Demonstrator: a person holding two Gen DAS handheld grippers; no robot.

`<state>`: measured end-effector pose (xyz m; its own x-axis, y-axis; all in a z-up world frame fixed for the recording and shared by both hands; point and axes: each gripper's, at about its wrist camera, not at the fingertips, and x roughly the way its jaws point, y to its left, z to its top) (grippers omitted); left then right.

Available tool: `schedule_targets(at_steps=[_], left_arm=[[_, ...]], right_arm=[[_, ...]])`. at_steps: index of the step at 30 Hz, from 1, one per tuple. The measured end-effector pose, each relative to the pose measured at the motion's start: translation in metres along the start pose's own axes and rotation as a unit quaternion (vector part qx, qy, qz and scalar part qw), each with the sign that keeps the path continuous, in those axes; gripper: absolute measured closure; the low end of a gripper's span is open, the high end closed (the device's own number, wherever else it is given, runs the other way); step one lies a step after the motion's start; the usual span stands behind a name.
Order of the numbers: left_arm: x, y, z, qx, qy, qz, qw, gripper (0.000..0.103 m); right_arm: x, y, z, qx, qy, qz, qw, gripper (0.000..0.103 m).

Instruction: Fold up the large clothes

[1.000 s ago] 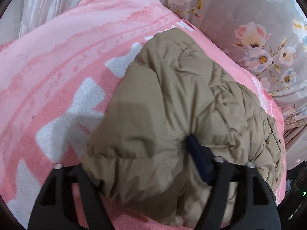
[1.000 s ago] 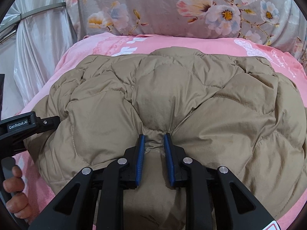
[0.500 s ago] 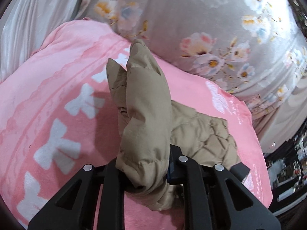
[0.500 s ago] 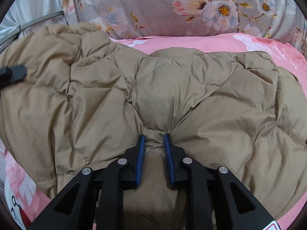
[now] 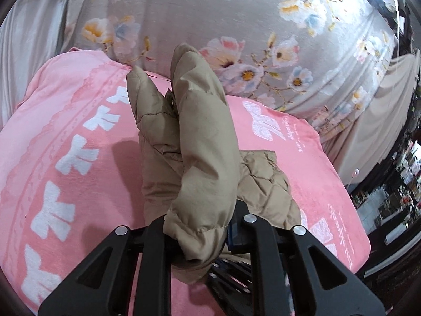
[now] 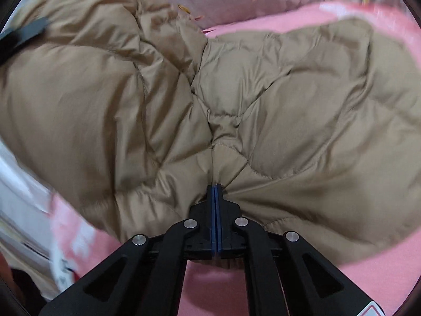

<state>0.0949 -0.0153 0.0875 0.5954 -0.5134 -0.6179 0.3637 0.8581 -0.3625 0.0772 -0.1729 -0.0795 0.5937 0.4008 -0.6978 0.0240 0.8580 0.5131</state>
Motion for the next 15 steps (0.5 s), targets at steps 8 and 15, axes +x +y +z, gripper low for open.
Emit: schedule_targets(at_steps=[8,15], left_arm=[[0.035,-0.038,-0.003,0.038,0.038,0.002,0.9986,0.088],[0.1,-0.071,-0.009,0.05,0.101,0.015,0.9935,0.088]], right_arm=[[-0.032,-0.016,0.012,0.05,0.033,-0.006,0.998,0.101],[-0.132,-0.053,0.004,0.03,-0.028,-0.187,0.981,0.099]])
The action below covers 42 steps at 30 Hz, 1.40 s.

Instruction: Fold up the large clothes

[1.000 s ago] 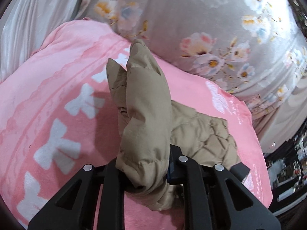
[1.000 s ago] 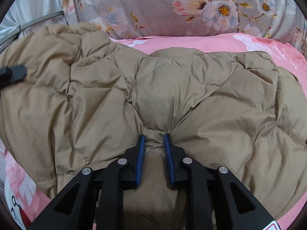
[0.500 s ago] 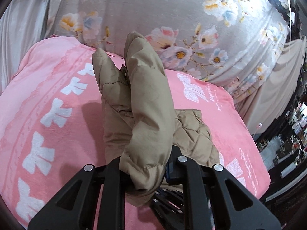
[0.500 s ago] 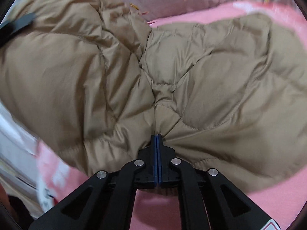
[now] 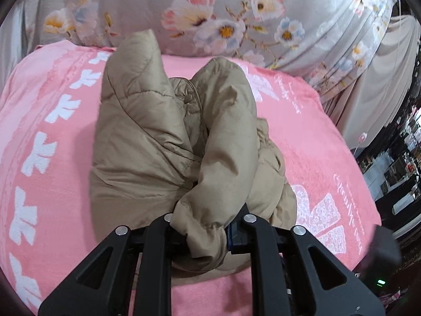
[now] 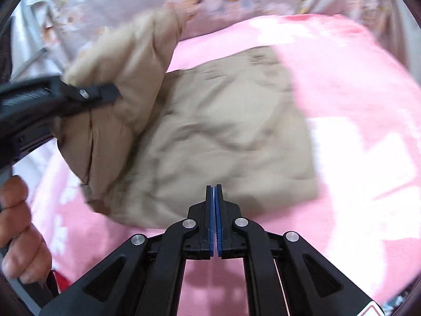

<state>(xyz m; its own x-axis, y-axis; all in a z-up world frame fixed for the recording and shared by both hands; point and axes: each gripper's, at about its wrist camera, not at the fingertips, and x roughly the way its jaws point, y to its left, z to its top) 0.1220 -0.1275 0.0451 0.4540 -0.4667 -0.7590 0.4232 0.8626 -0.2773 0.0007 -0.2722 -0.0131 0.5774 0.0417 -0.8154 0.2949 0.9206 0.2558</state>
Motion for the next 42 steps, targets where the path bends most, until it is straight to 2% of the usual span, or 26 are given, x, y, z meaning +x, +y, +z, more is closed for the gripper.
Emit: schedule_targets(at_steps=[5,10,19,21,22,23,26,28,29,30,31,32,34,36,39,42], left_arm=[[0.048,-0.031,-0.011,0.022,0.039,0.033,0.9984,0.088],[0.071,-0.054,-0.028,0.052,0.047,0.084,0.994,0.087],[0.091,-0.075,-0.046,0.085,0.052,0.127,0.9869,0.086],[0.092,-0.078,-0.048,0.088,0.054,0.135,0.9855,0.083],[0.091,-0.078,-0.048,0.087,0.055,0.137,0.9852,0.08],[0.088,-0.079,-0.048,0.084,0.057,0.134,0.9858,0.072],[0.068,-0.078,-0.042,0.06,0.055,0.089,0.9927,0.051],[0.046,-0.076,-0.036,0.046,0.04,0.061,0.9962,0.044],[0.028,-0.071,-0.031,0.037,0.026,0.043,0.998,0.037],[0.01,-0.064,-0.026,0.027,0.009,0.03,0.9991,0.032],[-0.001,-0.059,-0.022,0.019,-0.004,0.028,0.9994,0.025],[-0.021,-0.042,-0.016,-0.002,-0.026,0.031,0.9992,0.023],[-0.042,-0.011,-0.008,-0.048,-0.047,0.04,0.9969,0.023],[-0.057,0.021,-0.005,-0.095,-0.063,0.04,0.9926,0.023],[-0.074,0.063,-0.001,-0.137,-0.086,0.09,0.9827,0.023],[-0.072,0.095,-0.003,-0.169,-0.086,0.128,0.9733,0.023]], right_arm=[[-0.011,-0.029,-0.004,0.018,-0.009,-0.047,0.999,0.098],[-0.01,-0.044,-0.009,0.028,-0.001,-0.056,0.998,0.098],[-0.01,-0.06,-0.018,0.038,0.004,-0.06,0.997,0.098],[-0.01,-0.062,-0.014,0.039,0.003,-0.061,0.997,0.098],[-0.011,-0.062,-0.014,0.039,0.003,-0.062,0.997,0.098],[-0.013,-0.063,-0.014,0.039,0.002,-0.063,0.997,0.098],[-0.023,-0.066,-0.014,0.041,-0.005,-0.065,0.997,0.095],[-0.03,-0.067,-0.012,0.039,-0.013,-0.065,0.997,0.095],[-0.036,-0.066,-0.01,0.036,-0.022,-0.06,0.997,0.093],[-0.042,-0.065,-0.007,0.034,-0.03,-0.055,0.997,0.091],[-0.049,-0.062,-0.002,0.03,-0.041,-0.045,0.998,0.079],[-0.054,-0.059,0.002,0.026,-0.05,-0.038,0.998,0.058],[-0.063,-0.048,0.012,0.013,-0.073,-0.019,0.997,0.04],[-0.066,-0.029,0.025,-0.007,-0.089,-0.005,0.996,0.04],[-0.062,0.008,0.044,-0.044,-0.103,0.031,0.993,0.033],[-0.046,0.048,0.056,-0.089,-0.099,0.04,0.99,0.03]])
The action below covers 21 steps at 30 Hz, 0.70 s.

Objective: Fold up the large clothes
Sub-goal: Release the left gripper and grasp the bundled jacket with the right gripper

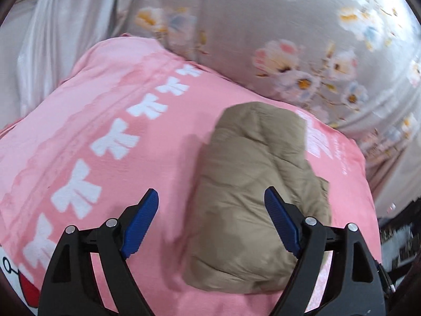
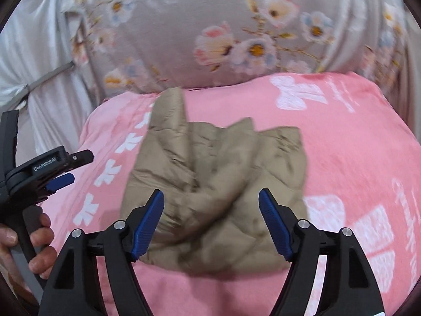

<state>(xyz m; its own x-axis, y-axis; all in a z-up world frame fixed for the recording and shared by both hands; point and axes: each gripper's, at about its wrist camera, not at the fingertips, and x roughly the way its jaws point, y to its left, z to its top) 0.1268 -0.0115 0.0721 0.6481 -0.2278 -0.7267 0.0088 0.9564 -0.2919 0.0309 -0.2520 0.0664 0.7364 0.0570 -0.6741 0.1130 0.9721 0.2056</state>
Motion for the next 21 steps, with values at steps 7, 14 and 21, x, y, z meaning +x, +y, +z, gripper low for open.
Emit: schedule_targets(at_steps=[7,14,21], left_arm=[[0.018,0.016,-0.014,0.008,0.026,0.034,0.9991,0.023],[0.027,0.007,-0.017,0.023,0.04,0.016,0.9988,0.023],[0.03,-0.036,0.0,0.051,0.031,-0.029,0.9978,0.023]], right_arm=[[0.089,0.033,0.035,-0.021,0.066,0.003,0.998,0.031],[0.103,0.001,0.035,0.05,0.09,0.091,0.991,0.093],[0.043,-0.053,0.027,0.05,0.011,-0.014,0.999,0.094]])
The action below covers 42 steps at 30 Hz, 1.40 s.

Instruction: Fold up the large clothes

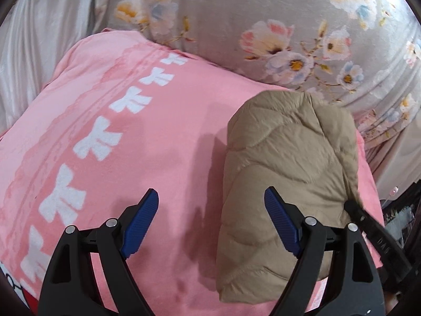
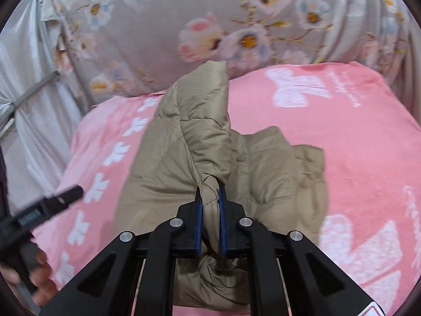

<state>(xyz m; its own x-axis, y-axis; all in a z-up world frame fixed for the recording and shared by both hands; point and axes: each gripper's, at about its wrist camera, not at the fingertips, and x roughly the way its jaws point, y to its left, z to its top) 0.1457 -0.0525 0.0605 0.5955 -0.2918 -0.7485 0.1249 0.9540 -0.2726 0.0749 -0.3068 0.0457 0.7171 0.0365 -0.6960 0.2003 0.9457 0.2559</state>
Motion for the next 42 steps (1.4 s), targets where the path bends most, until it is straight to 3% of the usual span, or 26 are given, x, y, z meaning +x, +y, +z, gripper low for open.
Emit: schedule_targets(at_steps=[7,14,19,23,28,33,38,42], left_arm=[[0.027,-0.084,0.013,0.065,0.008,-0.037,0.9971,0.023],[0.063,-0.144,0.004,0.111,0.038,-0.05,0.9919,0.023],[0.102,-0.16,-0.014,0.129,0.068,-0.024,0.989,0.021],[0.12,-0.158,-0.021,0.127,0.067,-0.019,0.9894,0.008],[0.133,-0.16,-0.032,0.138,0.057,0.0,0.9888,0.005],[0.137,-0.163,-0.04,0.157,0.045,0.022,0.9863,0.005],[0.138,-0.163,-0.041,0.159,0.046,0.028,0.9859,0.005],[0.13,-0.165,-0.03,0.152,0.057,0.032,0.9863,0.006]], right_arm=[[-0.003,-0.079,-0.032,0.084,-0.015,-0.023,0.996,0.095],[0.014,-0.127,-0.058,0.147,0.0,-0.034,0.989,0.095],[0.027,-0.131,-0.07,0.153,0.014,-0.043,0.987,0.094],[0.034,-0.131,-0.073,0.15,0.02,-0.052,0.987,0.093],[0.038,-0.132,-0.074,0.144,0.03,-0.062,0.987,0.091],[0.018,-0.133,-0.061,0.143,0.041,-0.092,0.984,0.089],[-0.02,-0.124,-0.019,0.105,-0.017,-0.114,0.988,0.085],[-0.007,-0.108,0.023,0.055,-0.029,-0.123,0.99,0.085]])
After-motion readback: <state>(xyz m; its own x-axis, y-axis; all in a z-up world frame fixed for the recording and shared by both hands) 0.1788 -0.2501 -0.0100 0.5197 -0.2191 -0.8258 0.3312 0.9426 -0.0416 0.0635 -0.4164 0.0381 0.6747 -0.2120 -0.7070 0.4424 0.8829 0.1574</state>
